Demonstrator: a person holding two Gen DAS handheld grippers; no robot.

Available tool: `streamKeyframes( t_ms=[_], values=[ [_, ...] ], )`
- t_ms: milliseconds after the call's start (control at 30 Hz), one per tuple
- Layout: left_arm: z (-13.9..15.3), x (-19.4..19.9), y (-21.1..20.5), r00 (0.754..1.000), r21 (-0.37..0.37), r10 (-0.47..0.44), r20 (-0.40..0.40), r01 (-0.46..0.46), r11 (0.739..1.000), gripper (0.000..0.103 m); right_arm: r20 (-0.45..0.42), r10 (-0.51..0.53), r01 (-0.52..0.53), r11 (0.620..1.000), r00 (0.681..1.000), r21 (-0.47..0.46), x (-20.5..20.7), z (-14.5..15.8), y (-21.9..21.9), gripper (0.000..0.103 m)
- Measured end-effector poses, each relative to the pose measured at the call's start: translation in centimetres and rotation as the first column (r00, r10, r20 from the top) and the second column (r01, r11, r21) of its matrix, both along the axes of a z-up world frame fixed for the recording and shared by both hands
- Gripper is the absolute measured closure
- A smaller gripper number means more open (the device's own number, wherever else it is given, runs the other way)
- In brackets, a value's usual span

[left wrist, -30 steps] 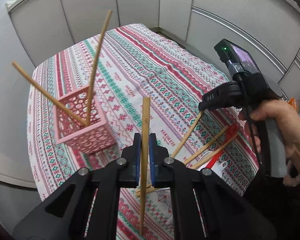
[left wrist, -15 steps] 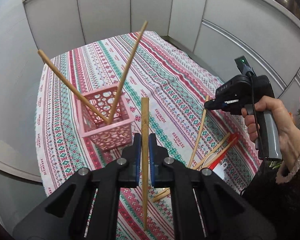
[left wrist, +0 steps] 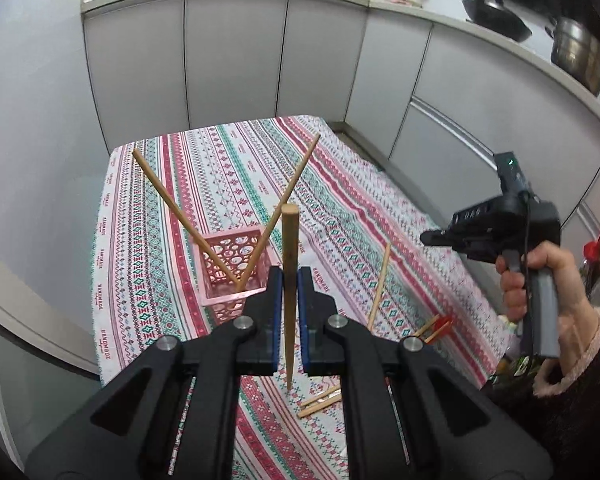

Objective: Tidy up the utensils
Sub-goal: 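Lift the chopsticks upright and carry both tools over the pink basket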

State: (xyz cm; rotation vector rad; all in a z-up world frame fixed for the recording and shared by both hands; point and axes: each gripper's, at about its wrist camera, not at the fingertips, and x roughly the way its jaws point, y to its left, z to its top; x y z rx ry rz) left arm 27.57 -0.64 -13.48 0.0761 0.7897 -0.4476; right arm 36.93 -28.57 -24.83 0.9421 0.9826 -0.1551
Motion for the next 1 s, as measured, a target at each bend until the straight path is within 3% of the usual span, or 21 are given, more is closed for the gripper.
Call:
streamKeyframes(
  t_ms=[100, 167, 200, 233, 300, 400, 467, 633, 833, 1000],
  values=[
    [-0.2, 0.2, -0.3, 1.000, 0.005, -0.002, -0.012, 0.002, 1.000, 0.095, -0.059, 0.020, -0.022, 0.999, 0.998, -0.040, 0.1, -0.7, -0.3, 0.095],
    [-0.3, 0.2, -0.4, 1.000, 0.012, 0.000, -0.007, 0.000, 1.000, 0.095, -0.104, 0.042, -0.048, 0.997, 0.994, -0.055, 0.9, -1.6, -0.2, 0.080],
    [-0.2, 0.1, -0.5, 1.000, 0.014, 0.002, -0.006, -0.002, 1.000, 0.095, -0.121, 0.048, -0.057, 0.996, 0.991, -0.068, 1.3, -2.2, -0.1, 0.062],
    [-0.2, 0.1, -0.4, 1.000, 0.011, 0.003, -0.009, -0.003, 1.000, 0.095, -0.140, 0.050, -0.062, 0.994, 0.989, -0.087, 1.8, -2.7, 0.0, 0.059],
    [-0.1, 0.0, -0.2, 1.000, 0.009, 0.007, -0.009, -0.007, 1.000, 0.095, -0.180, 0.064, -0.088, 0.988, 0.982, -0.127, 3.1, -4.0, 0.6, 0.059],
    [-0.1, 0.0, 0.1, 1.000, 0.008, 0.014, -0.009, -0.014, 1.000, 0.095, -0.228, 0.084, -0.121, 0.981, 0.970, -0.154, 4.6, -5.7, 1.6, 0.073],
    [-0.2, 0.1, 0.5, 1.000, 0.003, 0.021, -0.011, -0.021, 1.000, 0.095, -0.252, 0.082, -0.134, 0.970, 0.964, -0.201, 5.5, -6.5, 2.4, 0.075],
    [0.1, 0.3, 1.3, 0.999, -0.014, 0.041, -0.011, -0.041, 0.999, 0.095, -0.256, 0.076, -0.160, 0.930, 0.964, -0.330, 6.4, -6.1, 3.8, 0.091],
    [0.8, 0.3, 1.9, 0.998, -0.045, 0.055, 0.007, -0.055, 0.998, 0.095, -0.199, 0.060, -0.114, 0.955, 0.978, -0.273, 5.6, -5.4, 3.1, 0.094],
    [1.7, 0.0, 2.3, 0.998, -0.064, 0.062, 0.032, -0.060, 0.996, 0.095, -0.085, 0.067, -0.087, 0.963, 0.994, -0.257, 4.0, -1.5, 2.7, 0.095]
  ],
)
